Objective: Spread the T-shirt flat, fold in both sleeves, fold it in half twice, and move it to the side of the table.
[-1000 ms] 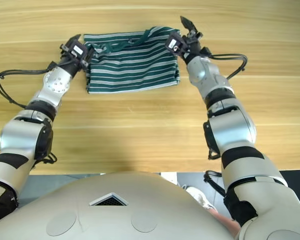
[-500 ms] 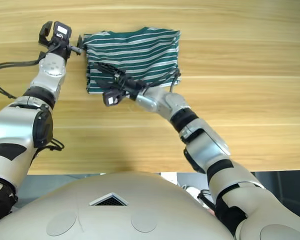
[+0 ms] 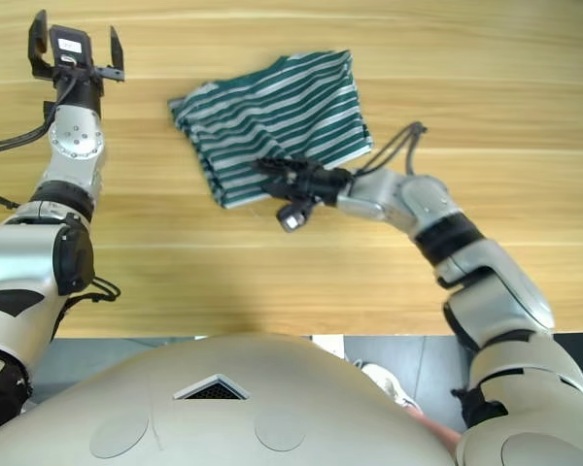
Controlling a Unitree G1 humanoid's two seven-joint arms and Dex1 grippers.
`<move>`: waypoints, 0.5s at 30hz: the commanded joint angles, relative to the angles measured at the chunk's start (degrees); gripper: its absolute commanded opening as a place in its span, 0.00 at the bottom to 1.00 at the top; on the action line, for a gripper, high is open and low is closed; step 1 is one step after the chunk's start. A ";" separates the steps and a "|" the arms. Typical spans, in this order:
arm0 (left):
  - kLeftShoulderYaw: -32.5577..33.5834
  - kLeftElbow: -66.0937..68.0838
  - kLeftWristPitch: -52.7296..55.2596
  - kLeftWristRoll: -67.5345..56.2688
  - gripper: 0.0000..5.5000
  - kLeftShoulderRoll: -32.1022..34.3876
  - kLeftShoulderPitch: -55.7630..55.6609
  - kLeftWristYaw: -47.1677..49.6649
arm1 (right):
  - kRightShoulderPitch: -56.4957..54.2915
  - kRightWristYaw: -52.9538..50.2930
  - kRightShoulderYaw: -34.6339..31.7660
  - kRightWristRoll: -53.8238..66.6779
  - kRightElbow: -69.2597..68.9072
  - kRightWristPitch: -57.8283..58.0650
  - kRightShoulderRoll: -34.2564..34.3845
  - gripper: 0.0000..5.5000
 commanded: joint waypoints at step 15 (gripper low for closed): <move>-20.94 -0.18 -6.61 18.34 0.87 -6.21 -8.72 -6.47 | 14.38 3.38 -28.82 54.38 -15.70 -1.16 -0.40 0.57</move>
